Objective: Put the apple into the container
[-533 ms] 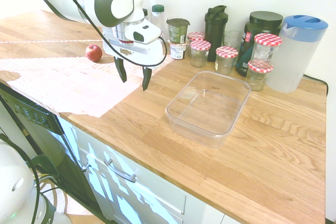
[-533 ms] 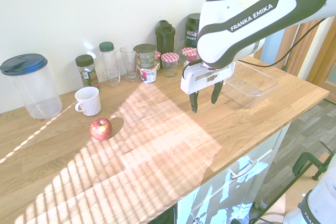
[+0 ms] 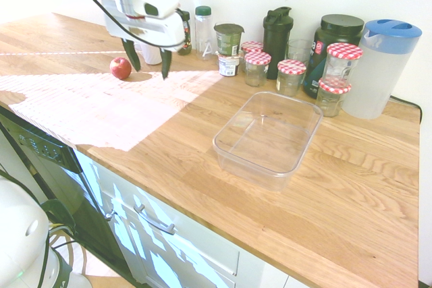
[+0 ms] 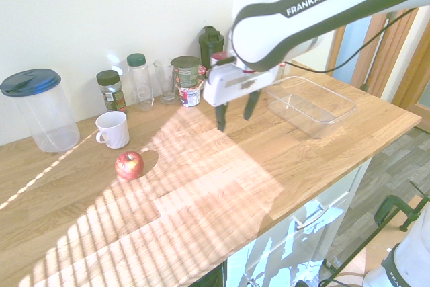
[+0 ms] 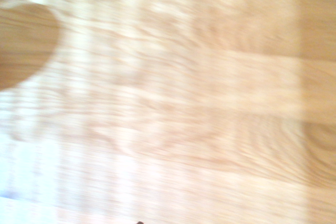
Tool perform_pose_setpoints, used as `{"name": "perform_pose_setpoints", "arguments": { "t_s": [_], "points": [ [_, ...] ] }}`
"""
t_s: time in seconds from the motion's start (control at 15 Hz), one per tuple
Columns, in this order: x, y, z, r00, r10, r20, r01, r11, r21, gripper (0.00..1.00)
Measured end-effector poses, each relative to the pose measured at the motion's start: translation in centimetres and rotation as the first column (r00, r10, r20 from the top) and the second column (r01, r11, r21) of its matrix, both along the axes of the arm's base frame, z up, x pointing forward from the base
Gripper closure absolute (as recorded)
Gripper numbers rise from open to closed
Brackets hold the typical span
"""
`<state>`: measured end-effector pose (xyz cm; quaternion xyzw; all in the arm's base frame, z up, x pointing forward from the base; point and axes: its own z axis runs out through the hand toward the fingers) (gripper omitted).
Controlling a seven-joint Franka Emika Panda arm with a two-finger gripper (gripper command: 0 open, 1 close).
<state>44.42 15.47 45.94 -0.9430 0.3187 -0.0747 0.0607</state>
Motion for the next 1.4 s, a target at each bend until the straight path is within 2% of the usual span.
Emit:
{"name": "perform_pose_setpoints", "arguments": {
  "t_s": [0.27, 0.47, 0.8, 1.07, 1.27, 1.33, 1.4],
  "points": [
    [2.3, 10.6, -0.1, 0.992, 0.122, 0.015, -0.122, 0.992, -0.041, 0.00],
    [4.6, 14.9, -1.9, 0.986, 0.167, 0.000, -0.167, 0.983, -0.073, 0.00],
    [7.9, 18.1, -4.8, 0.974, 0.227, -0.028, -0.228, 0.969, -0.095, 0.00],
    [8.7, 19.3, -7.1, 0.962, 0.268, -0.042, -0.271, 0.953, -0.135, 0.00],
    [9.2, 18.8, -8.2, 0.963, 0.263, -0.053, -0.268, 0.951, -0.152, 0.00],
    [9.2, 18.7, -8.5, 0.964, 0.261, -0.058, -0.267, 0.951, -0.153, 1.00],
    [9.2, 18.7, -8.8, 0.963, 0.261, -0.064, -0.268, 0.951, -0.155, 1.00]
  ]
}}
